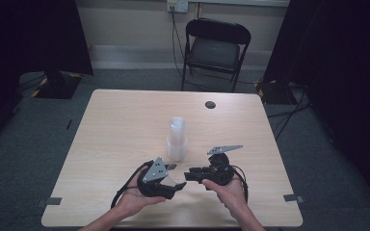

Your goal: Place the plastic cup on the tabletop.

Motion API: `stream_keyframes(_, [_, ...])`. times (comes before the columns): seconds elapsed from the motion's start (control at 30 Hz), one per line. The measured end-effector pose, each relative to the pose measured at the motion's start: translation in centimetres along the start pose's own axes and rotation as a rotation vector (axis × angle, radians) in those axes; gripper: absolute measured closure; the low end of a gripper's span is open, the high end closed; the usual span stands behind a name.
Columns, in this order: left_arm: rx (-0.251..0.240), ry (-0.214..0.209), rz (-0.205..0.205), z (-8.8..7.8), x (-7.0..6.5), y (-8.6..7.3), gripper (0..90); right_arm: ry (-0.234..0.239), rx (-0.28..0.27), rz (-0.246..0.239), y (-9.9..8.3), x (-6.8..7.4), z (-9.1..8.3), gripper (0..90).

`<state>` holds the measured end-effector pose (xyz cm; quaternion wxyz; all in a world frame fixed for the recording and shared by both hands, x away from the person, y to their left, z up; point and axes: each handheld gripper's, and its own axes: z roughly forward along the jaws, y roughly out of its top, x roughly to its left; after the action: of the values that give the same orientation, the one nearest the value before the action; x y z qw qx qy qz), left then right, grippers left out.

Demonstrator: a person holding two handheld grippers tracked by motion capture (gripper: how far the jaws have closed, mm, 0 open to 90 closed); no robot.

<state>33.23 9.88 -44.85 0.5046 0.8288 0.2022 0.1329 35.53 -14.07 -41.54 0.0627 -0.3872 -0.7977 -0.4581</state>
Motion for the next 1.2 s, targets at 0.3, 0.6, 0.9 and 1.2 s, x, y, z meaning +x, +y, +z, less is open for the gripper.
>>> stream_keyframes(0.3, [-0.012, 0.036, -0.088, -0.4, 1.5, -0.1, 30.0, -0.035, -0.065, 0.002, 0.3, -0.8, -1.1, 58.2])
stream_keyframes(0.6, [-0.032, 0.092, -0.175, -0.9, 3.1, -0.4, 29.6, -0.088, -0.094, 0.016, -0.1, -1.9, -1.8, 56.0])
stream_keyframes(0.9, [-0.064, 0.154, -0.235, -2.3, 4.9, -0.9, 29.6, -0.158, -0.104, 0.016, -0.3, -2.2, -2.1, 51.8])
stream_keyframes(1.2, [-0.096, 0.204, -0.276, -4.2, 6.3, -0.8, 29.7, -0.197, -0.123, -0.007, -0.7, -2.0, -2.6, 44.0])
